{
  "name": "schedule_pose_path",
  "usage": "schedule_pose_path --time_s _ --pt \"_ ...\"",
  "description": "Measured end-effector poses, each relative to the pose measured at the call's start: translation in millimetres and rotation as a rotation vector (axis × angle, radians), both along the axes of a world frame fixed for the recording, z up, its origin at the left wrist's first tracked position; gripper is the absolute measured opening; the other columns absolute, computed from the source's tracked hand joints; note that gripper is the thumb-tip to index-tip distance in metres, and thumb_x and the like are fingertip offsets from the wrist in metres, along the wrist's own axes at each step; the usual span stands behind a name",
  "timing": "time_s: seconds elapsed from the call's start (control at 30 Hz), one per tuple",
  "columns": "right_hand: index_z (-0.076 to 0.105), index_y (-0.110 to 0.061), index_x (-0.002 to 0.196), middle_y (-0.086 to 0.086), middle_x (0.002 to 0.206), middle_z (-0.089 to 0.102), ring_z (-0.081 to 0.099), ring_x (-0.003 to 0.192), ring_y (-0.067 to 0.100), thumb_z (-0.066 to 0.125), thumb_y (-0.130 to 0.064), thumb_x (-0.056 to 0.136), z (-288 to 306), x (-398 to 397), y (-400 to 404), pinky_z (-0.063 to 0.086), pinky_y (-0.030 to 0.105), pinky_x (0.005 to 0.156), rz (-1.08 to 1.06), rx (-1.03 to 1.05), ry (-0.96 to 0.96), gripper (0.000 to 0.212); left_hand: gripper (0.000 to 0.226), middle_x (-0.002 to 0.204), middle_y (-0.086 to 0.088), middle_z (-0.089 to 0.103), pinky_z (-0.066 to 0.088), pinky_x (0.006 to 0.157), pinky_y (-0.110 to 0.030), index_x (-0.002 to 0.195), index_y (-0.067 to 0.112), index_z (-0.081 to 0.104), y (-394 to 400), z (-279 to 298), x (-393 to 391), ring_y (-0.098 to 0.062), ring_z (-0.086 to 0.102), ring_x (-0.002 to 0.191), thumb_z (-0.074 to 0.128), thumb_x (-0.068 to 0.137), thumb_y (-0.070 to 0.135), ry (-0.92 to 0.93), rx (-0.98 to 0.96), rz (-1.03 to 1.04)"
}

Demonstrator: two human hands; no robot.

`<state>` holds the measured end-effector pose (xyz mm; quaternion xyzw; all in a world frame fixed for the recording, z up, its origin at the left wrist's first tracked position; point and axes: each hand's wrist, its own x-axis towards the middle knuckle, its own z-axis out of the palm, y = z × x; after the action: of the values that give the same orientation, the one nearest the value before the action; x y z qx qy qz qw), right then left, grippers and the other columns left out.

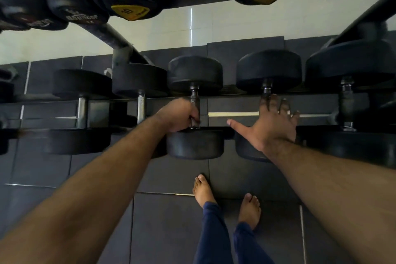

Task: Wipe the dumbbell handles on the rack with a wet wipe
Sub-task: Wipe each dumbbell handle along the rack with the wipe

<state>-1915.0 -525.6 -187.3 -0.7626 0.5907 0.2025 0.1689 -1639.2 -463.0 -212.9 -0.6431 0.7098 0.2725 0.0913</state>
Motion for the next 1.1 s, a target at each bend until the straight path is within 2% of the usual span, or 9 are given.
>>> schedule_pose_path --time_s 0.13,0.23,0.4,0.6,0.7,0.8,0.87,0.97,1.1 --pt "0.014 -0.019 0.172 0.011 0.18 0.01 0.011 0.164 0.039 0.01 -0.116 0.06 -1.4 0.1 1.3 0.015 0.067 0.128 -0.005 -0.001 0.002 0.148 0.029 0.097 0.0 0.078 0.057 0.085 -0.034 0.102 0.02 0.082 -18.1 -12.7 -5.7 -0.028 0.069 0.096 0.07 0.082 0.003 -0.138 -0.327 -0.003" --pt "0.014 -0.019 0.172 0.01 0.18 0.011 0.01 0.164 0.039 0.01 -0.115 0.062 -2.6 0.6 1.1 0.014 0.067 0.129 -0.007 -0.001 0.008 0.146 0.023 0.101 -0.008 0.076 0.057 0.089 -0.045 0.101 0.017 0.08 -23.8 -28.9 -6.1 -0.034 0.07 0.101 0.068 0.084 0.009 -0.22 -0.163 -0.227" --pt "0.018 -0.018 0.172 0.01 0.18 0.013 0.009 0.165 0.038 0.012 -0.115 0.063 -1.8 2.9 0.3 0.013 0.066 0.129 -0.002 0.001 0.007 0.146 0.038 0.108 0.0 0.077 0.055 0.091 -0.039 0.116 0.033 0.078 -25.5 -5.0 -6.6 -0.028 0.069 0.103 0.064 0.087 0.013 -0.073 0.155 -0.426" --pt "0.018 -0.018 0.172 0.009 0.18 0.013 0.008 0.165 0.039 0.01 -0.114 0.063 0.6 3.4 -0.4 0.013 0.066 0.129 -0.003 0.003 0.01 0.146 0.021 0.099 0.0 0.077 0.052 0.098 -0.039 0.097 0.025 0.079 -33.4 -8.7 -3.1 -0.025 0.071 0.103 0.075 0.08 0.014 -0.252 -0.269 -0.327" --pt "0.018 -0.019 0.172 0.009 0.18 0.013 0.009 0.165 0.038 0.012 -0.114 0.064 1.1 3.6 0.8 0.014 0.066 0.129 -0.006 0.0 0.014 0.144 0.025 0.11 -0.001 0.075 0.052 0.096 -0.038 0.111 0.027 0.076 -23.6 -15.8 -6.9 -0.028 0.068 0.107 0.06 0.094 0.018 -0.243 -0.012 -0.488" --pt "0.019 -0.019 0.171 0.009 0.179 0.014 0.009 0.165 0.038 0.012 -0.114 0.065 0.4 4.1 1.6 0.015 0.066 0.129 0.0 -0.004 0.013 0.143 0.039 0.113 0.003 0.078 0.054 0.092 -0.029 0.119 0.03 0.078 -16.1 -7.3 8.6 -0.022 0.072 0.107 0.062 0.089 0.012 0.037 0.118 -0.335" --pt "0.02 -0.018 0.171 0.008 0.179 0.015 0.009 0.165 0.037 0.012 -0.114 0.065 -0.6 3.8 1.1 0.015 0.065 0.129 0.002 -0.016 0.015 0.143 0.038 0.109 0.006 0.08 0.058 0.091 -0.031 0.112 0.027 0.082 -14.9 -0.4 18.9 -0.018 0.075 0.102 0.057 0.085 0.016 0.193 -0.096 -0.068" --pt "0.018 -0.018 0.171 0.008 0.18 0.014 0.009 0.165 0.037 0.012 -0.114 0.065 -0.6 4.1 1.5 0.015 0.065 0.129 0.002 -0.012 0.012 0.143 0.032 0.099 0.002 0.081 0.058 0.084 -0.032 0.103 0.019 0.083 -14.3 -9.3 20.2 -0.023 0.076 0.092 0.056 0.087 0.015 0.098 -0.551 0.062" --pt "0.019 -0.02 0.171 0.007 0.18 0.013 0.008 0.165 0.038 0.013 -0.113 0.065 -2.3 4.4 0.2 0.014 0.065 0.129 -0.008 -0.005 0.012 0.142 0.032 0.108 -0.004 0.08 0.051 0.089 -0.032 0.104 0.013 0.082 -4.0 -44.1 12.8 -0.03 0.072 0.092 0.074 0.076 0.0 0.057 -0.528 -0.009"
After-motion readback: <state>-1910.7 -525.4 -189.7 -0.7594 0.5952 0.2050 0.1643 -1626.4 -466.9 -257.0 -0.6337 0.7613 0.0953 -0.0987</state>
